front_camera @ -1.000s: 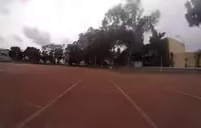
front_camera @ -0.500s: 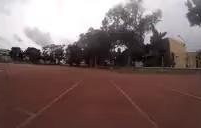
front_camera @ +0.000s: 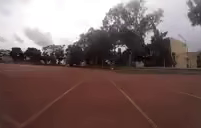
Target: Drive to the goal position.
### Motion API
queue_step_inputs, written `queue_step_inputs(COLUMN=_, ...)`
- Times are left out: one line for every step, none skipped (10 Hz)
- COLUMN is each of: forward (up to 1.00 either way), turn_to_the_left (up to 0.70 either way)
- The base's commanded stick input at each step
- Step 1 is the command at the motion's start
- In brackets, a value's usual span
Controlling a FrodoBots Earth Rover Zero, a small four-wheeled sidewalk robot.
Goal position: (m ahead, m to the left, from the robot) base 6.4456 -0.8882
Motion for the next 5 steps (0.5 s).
queue_step_inputs(forward=0.5, turn_to_the_left=0.0)
queue_step_inputs(forward=0.5, turn_to_the_left=0.0)
queue_step_inputs(forward=0.5, turn_to_the_left=0.0)
queue_step_inputs(forward=0.5, turn_to_the_left=0.0)
queue_step_inputs(forward=0.5, turn_to_the_left=0.0)
